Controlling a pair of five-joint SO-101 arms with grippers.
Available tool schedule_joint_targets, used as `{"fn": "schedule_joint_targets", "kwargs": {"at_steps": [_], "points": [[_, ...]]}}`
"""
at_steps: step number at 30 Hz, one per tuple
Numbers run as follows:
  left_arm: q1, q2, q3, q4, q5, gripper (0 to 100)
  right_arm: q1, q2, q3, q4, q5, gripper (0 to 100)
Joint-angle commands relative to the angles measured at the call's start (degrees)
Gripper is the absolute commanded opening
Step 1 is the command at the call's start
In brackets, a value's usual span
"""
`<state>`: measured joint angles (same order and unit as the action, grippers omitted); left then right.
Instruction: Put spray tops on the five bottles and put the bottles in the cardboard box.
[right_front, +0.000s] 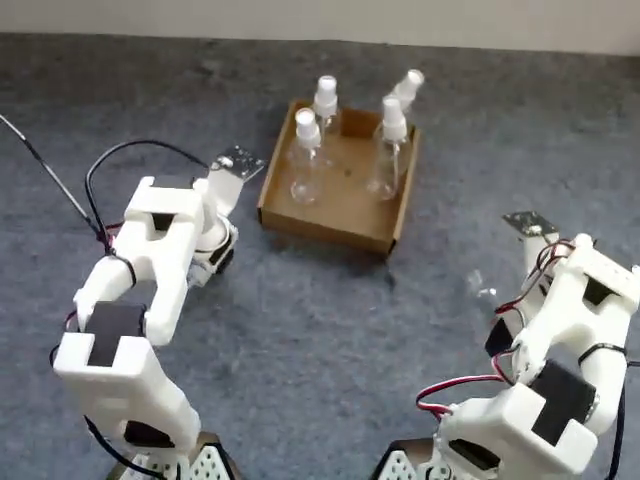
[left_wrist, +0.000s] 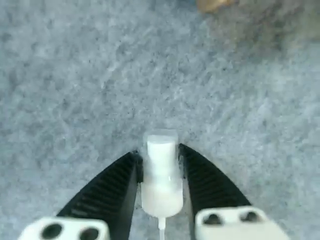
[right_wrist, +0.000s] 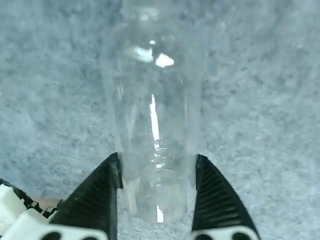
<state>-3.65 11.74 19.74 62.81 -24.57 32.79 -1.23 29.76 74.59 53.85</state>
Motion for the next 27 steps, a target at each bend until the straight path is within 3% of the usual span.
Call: {"fn": "schedule_joint_targets", "kwargs": {"at_steps": [1,9,13,18,27], "points": [[0.8,-2.2,-2.5,0.5,-0.4,0,0.4,0.2,-2.1,-0.6,0.4,1.1],[1.3,-19.6,-2.0,9.4,5.0,0,0.4,0.1,-2.4,0.7,-2.8,1.8],[3.5,-29.2,0.6,13.0,8.5,0,0.2,0.1,-5.2,4.2,-3.3,12.1],[9.5,-36.5,6.9,13.4,12.4,0,-0.2,0.1,-10.0,7.2,-3.3,27.2],[12.5,-43.5,14.0,12.0,18.8,0,-5.1,0.2,-14.2,7.2,-3.3,28.6]]}}
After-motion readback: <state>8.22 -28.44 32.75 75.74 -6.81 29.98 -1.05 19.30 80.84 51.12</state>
